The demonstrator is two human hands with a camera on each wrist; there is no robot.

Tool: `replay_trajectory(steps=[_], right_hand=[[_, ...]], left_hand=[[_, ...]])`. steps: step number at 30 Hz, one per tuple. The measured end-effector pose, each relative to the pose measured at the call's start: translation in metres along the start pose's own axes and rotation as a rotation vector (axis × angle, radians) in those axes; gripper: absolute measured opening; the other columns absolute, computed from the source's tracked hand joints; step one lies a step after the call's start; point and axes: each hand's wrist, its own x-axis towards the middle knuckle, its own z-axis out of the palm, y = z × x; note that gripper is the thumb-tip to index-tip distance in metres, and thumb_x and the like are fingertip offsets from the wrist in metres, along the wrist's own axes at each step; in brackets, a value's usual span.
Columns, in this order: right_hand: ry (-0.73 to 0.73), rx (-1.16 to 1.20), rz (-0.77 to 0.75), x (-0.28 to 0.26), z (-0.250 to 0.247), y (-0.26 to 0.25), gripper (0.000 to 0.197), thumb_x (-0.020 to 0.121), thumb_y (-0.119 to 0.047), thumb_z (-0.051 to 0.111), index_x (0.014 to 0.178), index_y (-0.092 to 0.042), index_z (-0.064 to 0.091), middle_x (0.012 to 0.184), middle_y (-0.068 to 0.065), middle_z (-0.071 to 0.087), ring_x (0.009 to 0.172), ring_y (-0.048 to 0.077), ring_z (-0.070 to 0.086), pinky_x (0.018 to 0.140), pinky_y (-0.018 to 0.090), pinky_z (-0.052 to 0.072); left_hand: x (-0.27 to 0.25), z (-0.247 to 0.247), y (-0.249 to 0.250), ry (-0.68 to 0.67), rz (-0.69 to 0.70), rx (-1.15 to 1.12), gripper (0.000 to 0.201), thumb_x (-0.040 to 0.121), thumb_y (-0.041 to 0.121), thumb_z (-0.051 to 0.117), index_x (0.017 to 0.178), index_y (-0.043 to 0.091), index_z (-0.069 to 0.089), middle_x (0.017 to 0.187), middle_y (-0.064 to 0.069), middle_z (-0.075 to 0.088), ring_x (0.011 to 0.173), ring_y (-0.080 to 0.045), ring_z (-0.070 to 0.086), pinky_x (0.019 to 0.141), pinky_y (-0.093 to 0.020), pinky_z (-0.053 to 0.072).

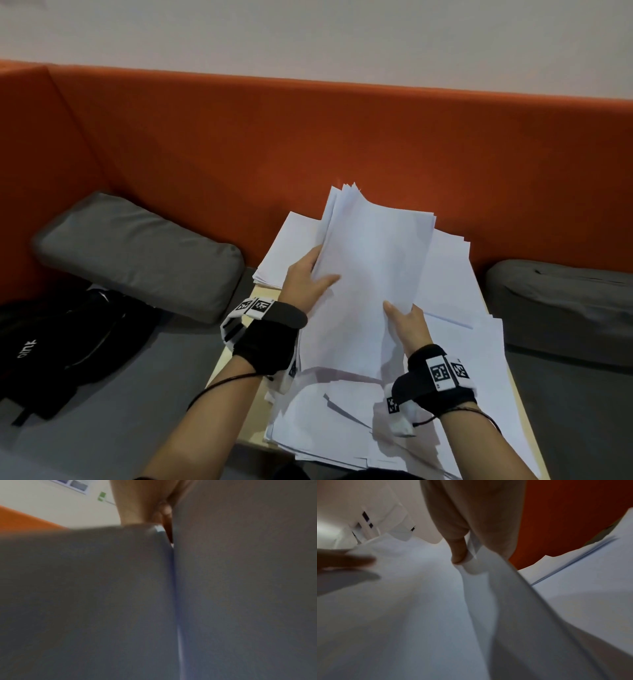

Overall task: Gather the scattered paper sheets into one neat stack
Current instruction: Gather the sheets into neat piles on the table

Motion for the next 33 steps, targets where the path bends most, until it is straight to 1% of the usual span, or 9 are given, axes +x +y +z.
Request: replay_trajectory(steps=[5, 9, 12, 14, 18, 22, 27, 29, 33], right_hand=[[-0.014, 0.107, -0.01, -0.001, -0.007, -0.001, 0.04, 0.084, -0.009, 0.067, 0.121, -0.003, 0.054, 0.111, 0.011, 0.063, 0.111, 0.029, 0.058, 0.101, 0.04, 0.042], [-0.105, 0.229, -0.037, -0.004, -0.02, -0.019, 0.034, 0.086, -0.017, 0.063, 0.118, -0.015, 0.05, 0.1, -0.005, 0.065, 0.094, 0.011, 0.063, 0.09, 0.033, 0.045], [-0.066, 0.152, -0.167, -0.004, -0.026, -0.042, 0.003, 0.085, -0.011, 0.064, 0.085, -0.013, 0.062, 0.068, -0.01, 0.069, 0.063, 0.005, 0.065, 0.064, 0.023, 0.046], [-0.003, 0.167, -0.266, -0.004, -0.028, -0.054, 0.015, 0.082, -0.003, 0.065, 0.074, -0.015, 0.061, 0.058, -0.01, 0.066, 0.057, 0.005, 0.062, 0.06, 0.021, 0.048], [0.035, 0.196, -0.416, -0.007, -0.026, -0.07, 0.017, 0.084, -0.002, 0.063, 0.096, -0.014, 0.063, 0.082, -0.012, 0.07, 0.073, -0.002, 0.065, 0.07, 0.012, 0.053], [0.038, 0.166, -0.506, -0.01, -0.021, -0.076, 0.022, 0.088, -0.002, 0.059, 0.106, -0.013, 0.059, 0.092, -0.009, 0.065, 0.075, -0.009, 0.063, 0.072, 0.009, 0.05], [-0.005, 0.131, -0.343, -0.01, -0.023, -0.068, 0.022, 0.081, -0.009, 0.069, 0.101, -0.009, 0.06, 0.085, -0.004, 0.065, 0.076, 0.009, 0.062, 0.06, 0.01, 0.051], [-0.065, 0.041, -0.244, -0.008, -0.021, -0.06, 0.02, 0.083, -0.01, 0.067, 0.101, -0.007, 0.06, 0.087, 0.002, 0.065, 0.081, 0.02, 0.062, 0.067, 0.02, 0.051], [0.026, -0.05, -0.19, 0.002, -0.023, -0.045, 0.03, 0.089, -0.013, 0.06, 0.113, 0.005, 0.059, 0.107, 0.02, 0.062, 0.101, 0.028, 0.058, 0.085, 0.031, 0.043]], left_hand=[[0.005, -0.005, 0.007, -0.047, 0.115, 0.036, 0.042, 0.087, -0.007, 0.053, 0.128, 0.003, 0.051, 0.116, 0.003, 0.055, 0.108, -0.013, 0.055, 0.09, -0.005, 0.042], [0.013, -0.013, 0.021, 0.02, 0.214, -0.129, 0.038, 0.086, -0.016, 0.049, 0.122, -0.003, 0.053, 0.111, -0.003, 0.056, 0.085, 0.013, 0.06, 0.082, -0.005, 0.046], [0.016, -0.015, 0.025, 0.115, 0.274, -0.221, 0.051, 0.087, -0.018, 0.046, 0.129, 0.01, 0.04, 0.122, -0.003, 0.049, 0.094, 0.019, 0.056, 0.083, -0.002, 0.043], [0.016, -0.016, 0.022, 0.162, 0.271, -0.277, 0.06, 0.09, -0.012, 0.045, 0.134, 0.022, 0.025, 0.125, 0.006, 0.05, 0.102, 0.014, 0.057, 0.087, -0.007, 0.045], [0.016, -0.014, 0.013, 0.279, 0.265, -0.262, 0.05, 0.091, -0.002, 0.047, 0.137, 0.003, 0.028, 0.131, -0.016, 0.051, 0.112, -0.001, 0.056, 0.093, -0.01, 0.043], [0.016, -0.007, 0.016, 0.366, 0.321, -0.202, 0.047, 0.087, 0.009, 0.052, 0.126, -0.011, 0.035, 0.117, 0.0, 0.05, 0.092, 0.023, 0.05, 0.081, 0.004, 0.036], [0.013, 0.0, 0.009, 0.297, 0.261, -0.238, 0.042, 0.087, 0.01, 0.058, 0.124, 0.006, 0.038, 0.109, 0.007, 0.048, 0.095, 0.011, 0.055, 0.08, -0.004, 0.045], [0.012, 0.004, 0.005, 0.243, 0.228, -0.188, 0.041, 0.088, 0.014, 0.058, 0.123, 0.01, 0.039, 0.111, 0.005, 0.052, 0.096, 0.008, 0.054, 0.083, -0.008, 0.045], [0.021, 0.006, -0.021, 0.083, 0.032, -0.049, 0.043, 0.087, 0.019, 0.06, 0.126, 0.004, 0.048, 0.109, -0.004, 0.058, 0.1, -0.02, 0.056, 0.084, -0.023, 0.044]])
